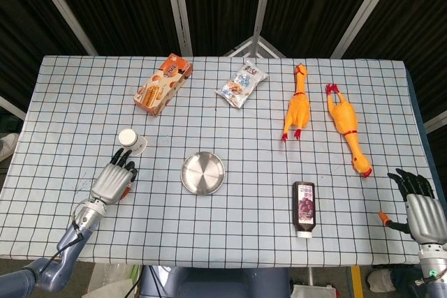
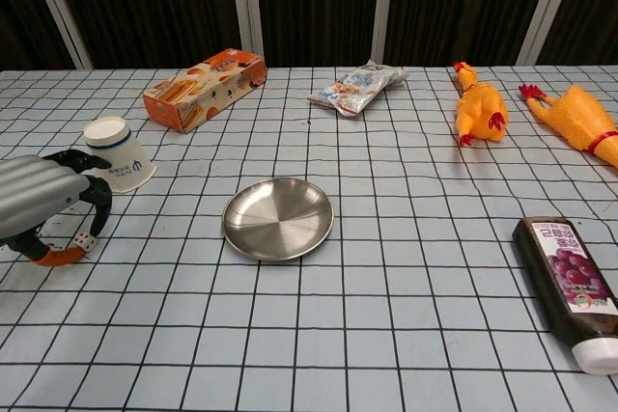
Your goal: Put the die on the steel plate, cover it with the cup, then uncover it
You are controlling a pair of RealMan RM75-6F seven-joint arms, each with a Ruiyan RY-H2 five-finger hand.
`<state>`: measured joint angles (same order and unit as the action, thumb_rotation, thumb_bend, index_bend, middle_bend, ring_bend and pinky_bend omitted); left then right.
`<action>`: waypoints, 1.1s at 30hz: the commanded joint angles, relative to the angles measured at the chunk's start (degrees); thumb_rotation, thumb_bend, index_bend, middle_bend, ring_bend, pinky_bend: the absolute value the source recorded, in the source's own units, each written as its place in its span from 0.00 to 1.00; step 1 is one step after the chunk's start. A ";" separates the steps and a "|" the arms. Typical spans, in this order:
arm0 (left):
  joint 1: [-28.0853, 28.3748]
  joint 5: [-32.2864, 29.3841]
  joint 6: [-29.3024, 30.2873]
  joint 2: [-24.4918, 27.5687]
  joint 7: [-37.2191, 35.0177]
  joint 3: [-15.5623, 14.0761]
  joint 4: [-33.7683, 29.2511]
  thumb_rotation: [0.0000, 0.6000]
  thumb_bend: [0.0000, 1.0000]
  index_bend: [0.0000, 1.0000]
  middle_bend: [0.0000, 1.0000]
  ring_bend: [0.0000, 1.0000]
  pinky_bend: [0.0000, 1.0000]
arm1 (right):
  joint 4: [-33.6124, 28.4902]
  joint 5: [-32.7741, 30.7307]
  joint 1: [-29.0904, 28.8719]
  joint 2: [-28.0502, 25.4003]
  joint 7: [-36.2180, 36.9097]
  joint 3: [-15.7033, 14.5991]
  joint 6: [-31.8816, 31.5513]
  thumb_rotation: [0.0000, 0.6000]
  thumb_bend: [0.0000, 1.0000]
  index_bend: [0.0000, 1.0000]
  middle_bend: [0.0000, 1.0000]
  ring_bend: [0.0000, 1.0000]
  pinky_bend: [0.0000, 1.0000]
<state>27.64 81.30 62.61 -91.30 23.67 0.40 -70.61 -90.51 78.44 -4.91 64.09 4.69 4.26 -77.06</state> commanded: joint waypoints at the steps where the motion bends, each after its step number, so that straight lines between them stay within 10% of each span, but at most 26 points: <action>1: -0.02 0.05 -0.03 0.07 -0.26 -0.05 -0.24 1.00 0.51 0.57 0.34 0.07 0.01 | 0.03 0.07 0.01 -0.02 0.10 0.00 -0.06 1.00 0.23 0.18 0.11 0.09 0.00; 22: 1.94 2.92 1.18 2.47 -7.87 2.12 -12.20 1.00 0.52 0.59 0.34 0.07 0.01 | -0.27 0.59 -0.01 -0.10 0.50 -0.04 -0.28 1.00 0.23 0.18 0.11 0.09 0.00; 33: 8.88 -2.28 -5.45 -6.15 -2.42 8.60 -8.87 1.00 0.52 0.59 0.34 0.07 0.01 | -0.07 0.35 0.28 -0.35 1.12 0.13 -0.70 1.00 0.23 0.18 0.11 0.09 0.00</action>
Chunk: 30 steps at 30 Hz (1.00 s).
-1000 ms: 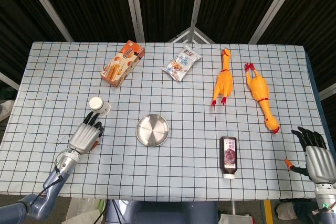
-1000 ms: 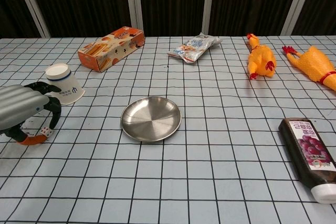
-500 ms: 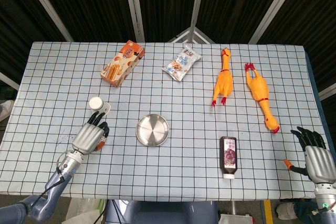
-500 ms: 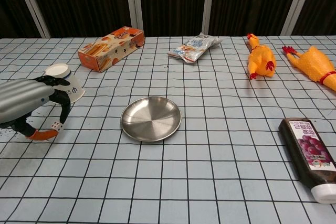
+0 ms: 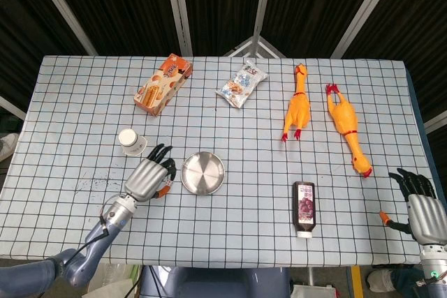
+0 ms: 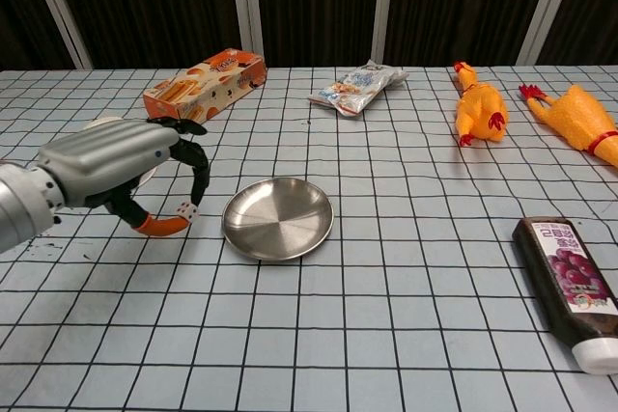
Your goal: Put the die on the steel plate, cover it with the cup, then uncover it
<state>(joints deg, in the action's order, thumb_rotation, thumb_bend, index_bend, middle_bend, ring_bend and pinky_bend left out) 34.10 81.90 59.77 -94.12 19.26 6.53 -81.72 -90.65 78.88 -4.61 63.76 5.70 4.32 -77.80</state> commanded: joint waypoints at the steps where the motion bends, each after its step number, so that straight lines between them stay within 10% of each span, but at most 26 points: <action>1: 3.38 -4.19 -3.69 -4.76 2.77 3.40 3.38 1.00 0.52 0.59 0.34 0.07 0.01 | 0.17 -0.21 -0.04 -0.01 0.17 0.09 0.14 1.00 0.23 0.18 0.11 0.09 0.00; 16: 12.25 -13.22 -8.99 -18.55 11.99 8.61 16.42 1.00 0.47 0.51 0.29 0.06 0.01 | 1.20 -0.51 0.04 -0.15 1.69 0.30 0.35 1.00 0.23 0.18 0.11 0.09 0.00; 30: 10.20 -13.83 -4.90 -7.71 13.58 9.70 2.87 1.00 0.42 0.23 0.04 0.00 0.00 | 0.89 -0.03 -0.15 -0.29 1.57 0.04 0.73 1.00 0.23 0.18 0.11 0.09 0.00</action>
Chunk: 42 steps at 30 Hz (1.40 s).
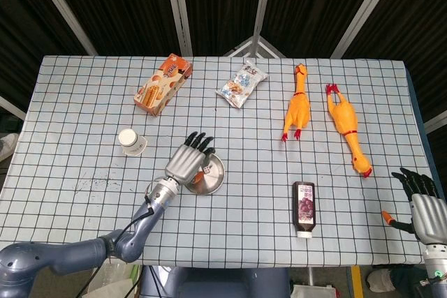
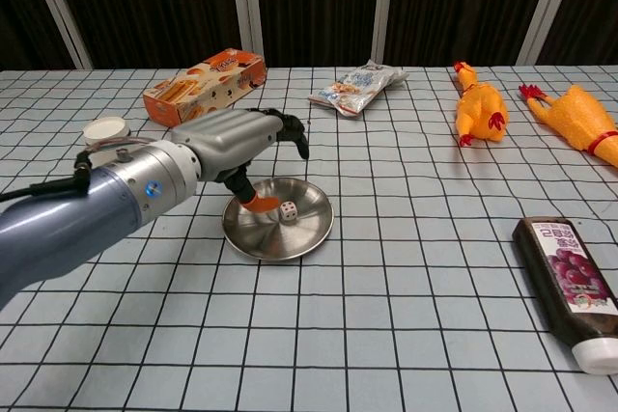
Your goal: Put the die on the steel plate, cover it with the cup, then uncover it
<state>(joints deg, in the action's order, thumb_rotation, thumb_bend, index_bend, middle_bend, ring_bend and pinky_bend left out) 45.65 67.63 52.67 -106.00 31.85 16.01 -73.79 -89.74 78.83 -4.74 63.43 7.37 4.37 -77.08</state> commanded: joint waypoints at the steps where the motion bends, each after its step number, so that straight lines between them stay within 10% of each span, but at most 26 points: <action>1: -1.82 0.57 2.78 5.34 1.29 0.14 -6.57 1.00 0.42 0.23 0.05 0.00 0.00 | -0.04 0.02 -0.02 0.06 -0.15 -0.01 0.00 1.00 0.23 0.18 0.11 0.09 0.00; 9: -12.32 7.30 15.17 23.16 2.79 -5.27 -25.55 1.00 0.42 0.32 0.14 0.00 0.00 | -0.58 0.23 0.10 0.11 -0.79 -0.02 -0.51 1.00 0.23 0.18 0.11 0.09 0.00; 17: -15.12 1.40 13.83 33.43 -2.28 -4.37 -23.04 1.00 0.39 0.28 0.08 0.00 0.00 | -2.07 0.89 0.12 0.18 -2.37 -0.36 -0.90 1.00 0.23 0.19 0.11 0.09 0.00; 42: -6.54 -13.87 7.48 23.42 7.02 -2.53 -9.04 1.00 0.33 0.12 0.02 0.00 0.00 | -0.56 -0.05 -0.30 0.63 -1.10 -0.13 0.32 1.00 0.23 0.21 0.11 0.09 0.00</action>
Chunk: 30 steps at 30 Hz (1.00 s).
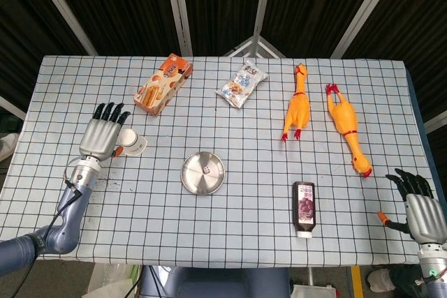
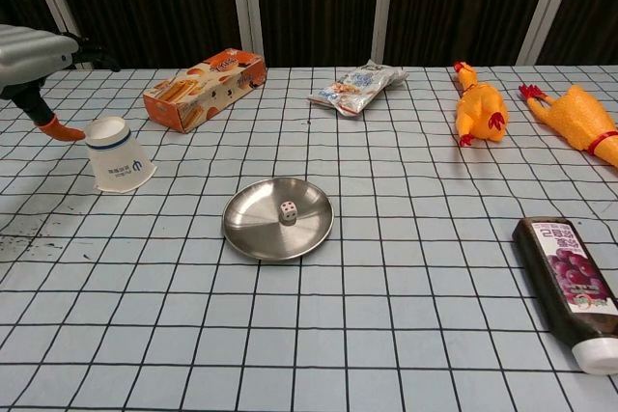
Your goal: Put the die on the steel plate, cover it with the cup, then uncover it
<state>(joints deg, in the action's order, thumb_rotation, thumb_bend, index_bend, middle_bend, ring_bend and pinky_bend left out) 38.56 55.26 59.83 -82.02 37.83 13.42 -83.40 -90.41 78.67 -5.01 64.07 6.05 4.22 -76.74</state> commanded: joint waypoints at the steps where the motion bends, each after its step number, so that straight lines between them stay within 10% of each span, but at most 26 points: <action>1: 0.64 -1.89 0.30 -0.55 1.27 0.06 0.57 1.00 0.33 0.12 0.02 0.00 0.00 | 0.12 0.13 -0.04 -0.03 0.26 0.00 0.03 1.00 0.23 0.21 0.11 0.09 0.00; 30: 2.72 -3.98 -1.73 -5.24 1.05 -2.75 7.26 1.00 0.39 0.26 0.11 0.00 0.00 | 0.88 -0.97 -0.57 0.61 -0.42 0.10 1.36 1.00 0.23 0.21 0.11 0.09 0.00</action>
<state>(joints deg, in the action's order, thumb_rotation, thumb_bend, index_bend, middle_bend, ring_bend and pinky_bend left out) 41.11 51.06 58.02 -86.98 39.05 10.71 -76.42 -89.53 77.69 -5.57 64.67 5.63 4.32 -75.38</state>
